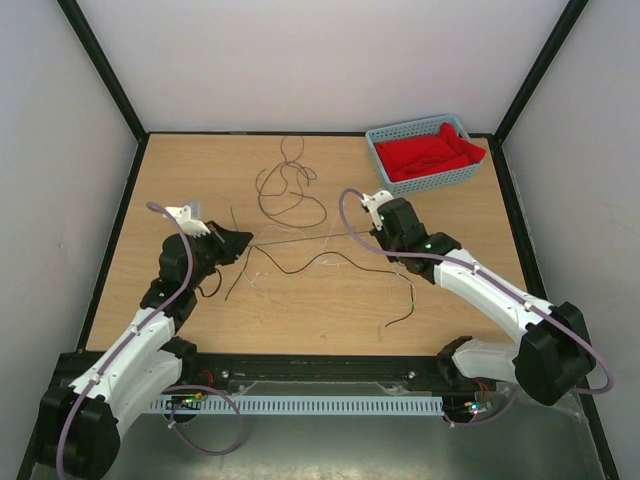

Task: Zip-tie the wires
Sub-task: Place the cable at the center of the board.

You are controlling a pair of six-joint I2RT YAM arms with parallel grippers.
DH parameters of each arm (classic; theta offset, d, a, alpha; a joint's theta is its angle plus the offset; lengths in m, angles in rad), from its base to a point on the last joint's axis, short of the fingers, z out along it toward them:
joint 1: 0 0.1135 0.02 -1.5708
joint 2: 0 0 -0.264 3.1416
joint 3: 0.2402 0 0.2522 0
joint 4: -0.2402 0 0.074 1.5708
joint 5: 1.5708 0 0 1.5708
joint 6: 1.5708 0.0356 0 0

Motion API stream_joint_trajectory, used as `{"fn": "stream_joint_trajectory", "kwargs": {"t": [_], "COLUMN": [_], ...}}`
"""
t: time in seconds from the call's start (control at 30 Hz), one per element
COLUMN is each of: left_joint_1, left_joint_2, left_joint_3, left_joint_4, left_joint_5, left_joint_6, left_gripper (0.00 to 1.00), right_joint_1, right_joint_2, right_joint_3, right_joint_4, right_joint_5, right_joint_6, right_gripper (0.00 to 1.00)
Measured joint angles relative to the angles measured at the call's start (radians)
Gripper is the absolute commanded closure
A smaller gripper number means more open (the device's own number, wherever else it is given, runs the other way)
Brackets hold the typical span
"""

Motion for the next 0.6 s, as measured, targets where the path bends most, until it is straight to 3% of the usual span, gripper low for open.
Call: {"fn": "stream_joint_trajectory", "kwargs": {"t": [0.4, 0.6], "left_joint_1": [0.007, 0.010], "left_joint_2": [0.021, 0.057], "left_joint_3": [-0.047, -0.073], "left_joint_4": [-0.092, -0.098], "left_joint_5": [-0.146, -0.185], "left_joint_6": [0.006, 0.008], "left_gripper": [1.00, 1.00], "right_joint_1": [0.009, 0.009], "right_joint_2": [0.103, 0.140], "right_joint_3": [-0.018, -0.022], "right_joint_4": [-0.002, -0.012], "right_joint_5": [-0.018, 0.004], "right_joint_6": [0.055, 0.070], "right_gripper": [0.72, 0.52]}}
